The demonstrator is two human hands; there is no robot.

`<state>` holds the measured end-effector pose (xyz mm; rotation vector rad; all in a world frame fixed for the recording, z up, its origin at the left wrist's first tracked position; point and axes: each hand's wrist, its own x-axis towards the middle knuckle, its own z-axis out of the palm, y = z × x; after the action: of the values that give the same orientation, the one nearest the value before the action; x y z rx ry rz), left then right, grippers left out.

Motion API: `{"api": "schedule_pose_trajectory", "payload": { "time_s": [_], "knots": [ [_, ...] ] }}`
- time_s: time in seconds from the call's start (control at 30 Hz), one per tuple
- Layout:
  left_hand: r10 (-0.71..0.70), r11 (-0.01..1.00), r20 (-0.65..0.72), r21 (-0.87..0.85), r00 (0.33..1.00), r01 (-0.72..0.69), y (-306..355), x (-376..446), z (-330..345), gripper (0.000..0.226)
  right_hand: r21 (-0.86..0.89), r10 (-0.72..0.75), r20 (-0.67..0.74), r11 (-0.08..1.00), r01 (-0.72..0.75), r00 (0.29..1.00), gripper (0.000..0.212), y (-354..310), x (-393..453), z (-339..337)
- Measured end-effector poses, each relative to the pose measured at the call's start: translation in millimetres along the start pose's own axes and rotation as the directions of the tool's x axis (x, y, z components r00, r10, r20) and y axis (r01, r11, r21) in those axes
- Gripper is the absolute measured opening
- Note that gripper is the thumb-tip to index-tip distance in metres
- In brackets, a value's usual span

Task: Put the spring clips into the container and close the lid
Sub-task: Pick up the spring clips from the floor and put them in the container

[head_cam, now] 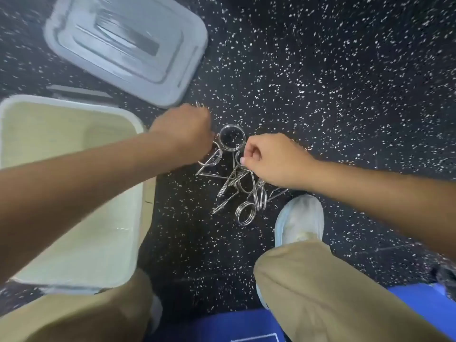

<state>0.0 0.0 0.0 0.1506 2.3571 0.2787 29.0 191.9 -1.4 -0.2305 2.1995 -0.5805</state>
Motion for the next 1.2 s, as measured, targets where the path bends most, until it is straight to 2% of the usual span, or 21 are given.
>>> {"api": "schedule_pose_trajectory", "payload": {
  "time_s": [0.17,0.3,0.47,0.6,0.77,0.93,1.07,1.13,1.2],
  "knots": [
    [0.04,0.928,0.024,0.37,0.999,-0.046,-7.8,22.4,26.2,0.02,-0.334,-0.153,0.022,0.93,0.152,0.988,0.018,11.4,12.8,21.3],
    [0.052,0.856,0.105,0.507,0.993,-0.099,-16.3,34.6,36.3,0.028,-0.492,-0.235,0.071,0.837,0.239,0.969,0.025,14.2,20.8,24.4],
    [0.049,0.846,0.17,0.517,0.984,-0.131,-16.9,39.8,46.1,0.033,-0.507,-0.211,0.109,0.829,0.237,0.971,0.026,15.4,30.8,25.0],
    [0.036,0.826,0.174,0.549,0.984,-0.128,-11.1,37.8,48.6,0.023,-0.508,-0.225,0.106,0.825,0.247,0.969,0.024,16.8,29.4,26.6],
    [-0.017,0.867,0.169,0.493,0.985,-0.07,-7.4,37.1,40.6,0.026,-0.502,-0.277,0.09,0.817,0.284,0.957,0.023,21.1,21.0,22.3],
    [-0.046,0.901,0.191,0.431,0.981,-0.041,-9.3,23.6,18.0,0.029,-0.46,-0.245,0.009,0.86,0.221,0.97,0.024,28.7,10.5,9.1],
    [0.06,0.933,0.248,0.331,0.967,-0.143,-13.4,5.8,-6.4,0.038,-0.418,-0.195,-0.054,0.895,0.156,0.979,0.029,31.7,-0.5,-1.1],
    [0.135,0.907,0.296,0.347,0.946,-0.238,-14.7,-8.6,-17.5,0.035,-0.405,-0.166,-0.059,0.905,0.128,0.984,0.029,30.3,-9.5,-4.0],
    [0.206,0.894,0.282,0.336,0.937,-0.297,-16.1,-27.3,-25.3,0.031,-0.382,-0.144,-0.062,0.918,0.11,0.988,0.028,27.0,-18.4,-8.3]
  ]
}}
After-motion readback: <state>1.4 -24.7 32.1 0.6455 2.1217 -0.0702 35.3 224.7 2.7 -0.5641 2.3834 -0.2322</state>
